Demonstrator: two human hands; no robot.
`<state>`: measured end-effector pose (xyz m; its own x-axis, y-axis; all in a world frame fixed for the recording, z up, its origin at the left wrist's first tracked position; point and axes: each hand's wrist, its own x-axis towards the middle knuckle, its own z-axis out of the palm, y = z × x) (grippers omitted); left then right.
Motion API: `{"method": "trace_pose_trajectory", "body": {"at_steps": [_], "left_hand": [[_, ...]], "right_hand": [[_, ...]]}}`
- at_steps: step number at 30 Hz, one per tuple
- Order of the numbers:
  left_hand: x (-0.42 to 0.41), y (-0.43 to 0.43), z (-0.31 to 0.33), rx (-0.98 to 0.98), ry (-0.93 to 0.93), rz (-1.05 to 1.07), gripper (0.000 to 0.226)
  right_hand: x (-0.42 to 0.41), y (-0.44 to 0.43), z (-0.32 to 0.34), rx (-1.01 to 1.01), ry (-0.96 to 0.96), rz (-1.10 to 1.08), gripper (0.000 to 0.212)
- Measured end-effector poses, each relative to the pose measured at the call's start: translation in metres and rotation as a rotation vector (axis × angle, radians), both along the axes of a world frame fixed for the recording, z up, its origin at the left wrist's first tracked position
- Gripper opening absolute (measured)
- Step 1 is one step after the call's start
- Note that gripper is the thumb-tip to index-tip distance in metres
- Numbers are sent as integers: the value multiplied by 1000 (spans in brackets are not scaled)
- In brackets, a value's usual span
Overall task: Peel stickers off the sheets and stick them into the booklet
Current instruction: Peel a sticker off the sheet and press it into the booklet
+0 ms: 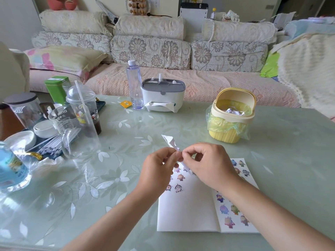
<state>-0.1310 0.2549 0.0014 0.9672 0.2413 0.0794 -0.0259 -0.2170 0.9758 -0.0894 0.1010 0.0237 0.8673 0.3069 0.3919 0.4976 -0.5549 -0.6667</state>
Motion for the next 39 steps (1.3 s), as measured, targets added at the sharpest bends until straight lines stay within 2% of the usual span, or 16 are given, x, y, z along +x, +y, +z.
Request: {"method": "trace_pose_trajectory", "body": {"at_steps": [2,5,12,17,22,29,33,35,39], "left_hand": [[0,0,1,18,-4,-3,20],[-1,1,2,15,-5,-8,20],[-1,0,8,-98,-17,-32,23],[-6,0,14,-290,2,-112,19],[-8,-2,13,-328,8,-84,8],[-8,-3,14,-175,-30,-39,10],[-7,-6,15,-128,-53,-27,10],[-7,-7,16,-138,-40,-23,12],[-5,-6,13,-218,11,-40,11]], "right_hand": [[0,1,-1,12,-22,16,25],[1,1,-3,7,-34,38,14],[4,-1,-4,-5,-153,103,9],[5,-1,-5,63,-225,111,22],[1,1,-2,-56,-402,19,25],[0,4,0,-124,-546,-78,11],[1,1,3,-185,-657,-106,13],[1,0,5,-172,-574,-134,11],[2,0,3,-13,-175,-157,15]]}}
